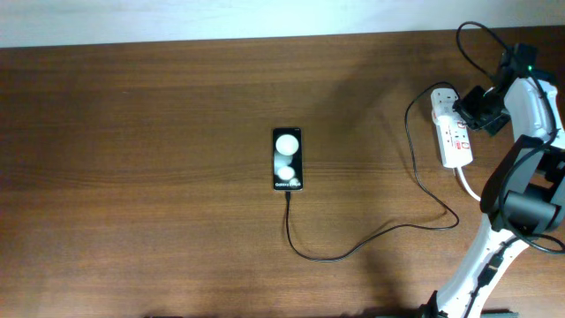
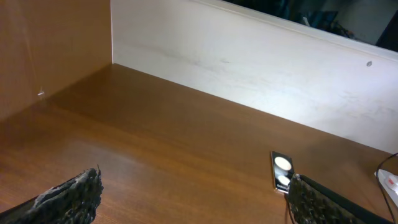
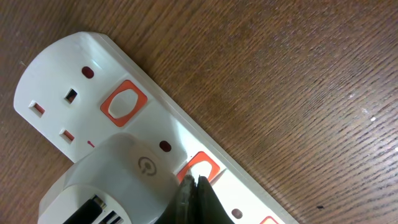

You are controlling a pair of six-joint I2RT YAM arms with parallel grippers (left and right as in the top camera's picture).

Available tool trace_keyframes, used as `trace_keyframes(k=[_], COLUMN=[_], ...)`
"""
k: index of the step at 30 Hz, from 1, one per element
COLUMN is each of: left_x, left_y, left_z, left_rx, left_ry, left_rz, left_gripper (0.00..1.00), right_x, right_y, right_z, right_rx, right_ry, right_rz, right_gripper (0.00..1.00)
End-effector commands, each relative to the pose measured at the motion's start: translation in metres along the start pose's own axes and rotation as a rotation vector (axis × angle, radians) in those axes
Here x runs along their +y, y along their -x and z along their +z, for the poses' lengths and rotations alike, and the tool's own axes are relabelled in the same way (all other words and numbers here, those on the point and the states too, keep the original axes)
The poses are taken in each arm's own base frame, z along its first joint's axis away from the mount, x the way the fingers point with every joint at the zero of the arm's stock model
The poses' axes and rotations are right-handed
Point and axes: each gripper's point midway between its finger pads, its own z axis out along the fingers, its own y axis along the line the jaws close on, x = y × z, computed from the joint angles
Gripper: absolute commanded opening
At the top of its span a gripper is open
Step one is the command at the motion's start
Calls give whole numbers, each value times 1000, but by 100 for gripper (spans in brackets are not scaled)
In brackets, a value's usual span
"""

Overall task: Plug charger to phone and switch on socket
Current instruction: 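Press the red switch on the power strip with the right gripper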

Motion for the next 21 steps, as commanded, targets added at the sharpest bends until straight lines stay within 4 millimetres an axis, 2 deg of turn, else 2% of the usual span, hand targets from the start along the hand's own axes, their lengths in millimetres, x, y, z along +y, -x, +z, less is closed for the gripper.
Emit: trace_keyframes(k=[1, 4, 6, 9, 12, 15, 16, 21], left_x=[1, 1, 1, 1, 1, 1, 1, 1], left_y=[-1, -1, -1, -1, -1, -1, -1, -1], left_z=[-2, -2, -2, -2, -2, -2, -2, -2], left_rx=[-9, -8, -9, -9, -8, -8, -9, -9], left_ry=[-8, -8, -8, -8, -8, -8, -8, -8], left_rz=[7, 7, 7, 7, 7, 7, 7, 7], left_gripper=[99, 99, 99, 99, 99, 99, 99, 99], right_x=[10, 14, 15, 15, 4, -15, -18, -5], right_y=[-8, -32, -44, -49, -59, -59, -55, -48], right_z=[13, 38, 46, 46, 40, 22, 10, -71], right_rx=[27, 114, 150, 168, 220, 224, 204, 92], right_ry=[-1, -24, -45, -48, -76, -144, -166, -103], right_rz=[-24, -44, -62, -118, -146, -138, -139, -146], right_gripper=[4, 4, 4, 4, 4, 4, 4, 4])
